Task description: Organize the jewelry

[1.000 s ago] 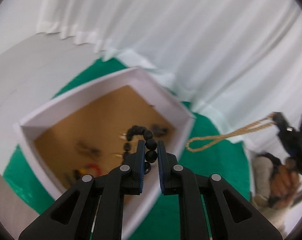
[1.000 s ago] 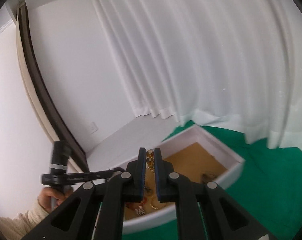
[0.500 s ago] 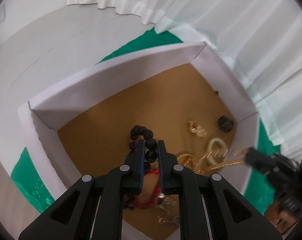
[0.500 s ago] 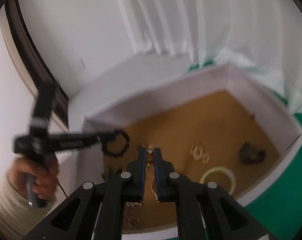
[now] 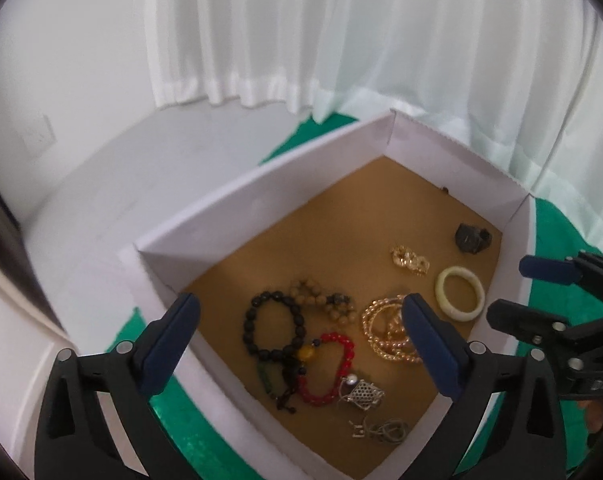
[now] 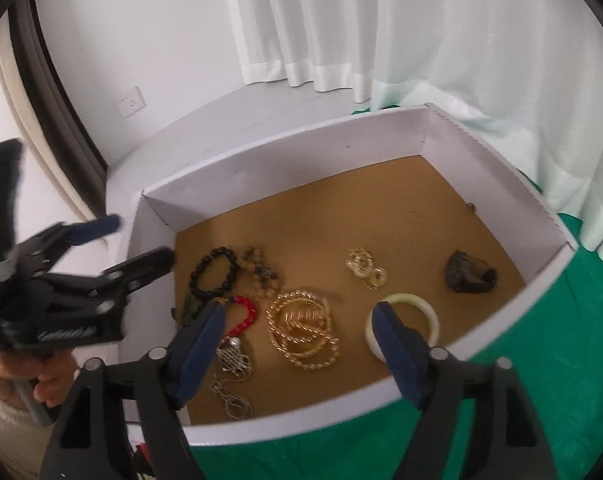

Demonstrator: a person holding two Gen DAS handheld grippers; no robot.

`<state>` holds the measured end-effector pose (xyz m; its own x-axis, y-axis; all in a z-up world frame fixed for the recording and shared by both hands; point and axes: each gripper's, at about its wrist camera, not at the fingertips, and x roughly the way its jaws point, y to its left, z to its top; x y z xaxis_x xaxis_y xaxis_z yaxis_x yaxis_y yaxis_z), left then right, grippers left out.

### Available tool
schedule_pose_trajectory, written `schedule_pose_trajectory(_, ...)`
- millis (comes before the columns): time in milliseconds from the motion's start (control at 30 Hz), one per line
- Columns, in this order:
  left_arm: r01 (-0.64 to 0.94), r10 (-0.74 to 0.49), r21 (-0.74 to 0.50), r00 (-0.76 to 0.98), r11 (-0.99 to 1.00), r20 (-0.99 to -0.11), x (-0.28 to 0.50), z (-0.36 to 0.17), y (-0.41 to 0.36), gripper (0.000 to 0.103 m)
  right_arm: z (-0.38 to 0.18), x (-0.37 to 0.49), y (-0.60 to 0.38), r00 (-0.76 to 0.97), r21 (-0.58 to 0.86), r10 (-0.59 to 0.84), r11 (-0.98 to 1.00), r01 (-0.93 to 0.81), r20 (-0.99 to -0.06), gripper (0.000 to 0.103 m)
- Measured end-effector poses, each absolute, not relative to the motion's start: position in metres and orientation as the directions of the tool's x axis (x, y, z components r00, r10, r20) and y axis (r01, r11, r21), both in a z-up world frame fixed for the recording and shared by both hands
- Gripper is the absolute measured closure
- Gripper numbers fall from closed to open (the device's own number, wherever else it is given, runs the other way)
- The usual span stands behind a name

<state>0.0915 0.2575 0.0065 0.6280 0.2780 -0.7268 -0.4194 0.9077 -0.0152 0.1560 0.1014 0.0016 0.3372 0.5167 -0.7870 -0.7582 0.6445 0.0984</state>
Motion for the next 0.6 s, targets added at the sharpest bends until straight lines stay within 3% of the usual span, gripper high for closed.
schedule_pose_trajectory(267,-0.52,0.383,-0.036,0.673,0.854,-0.632,0.064,0.028,0.239,0.001,-0.007,0.154,0.082,0.41,0.013,0.42,0.711,-0.703,-0.81,0.024)
schedule_pose_trajectory(400,-0.53,0.414,0.036,0.616,0.847,-0.671,0.066,0.026,0.231,0.001,-0.011,0.149,0.081,0.415,-0.011,0.4,0.708,-0.706,-0.817,0.024)
schedule_pose_trajectory(600,-0.569,0.414,0.047,0.537,0.821,-0.735,0.064,0.012,0.233,0.001,-0.009,0.142,0.086,0.42,-0.011,0.404,0.709,-0.705,-0.813,0.024)
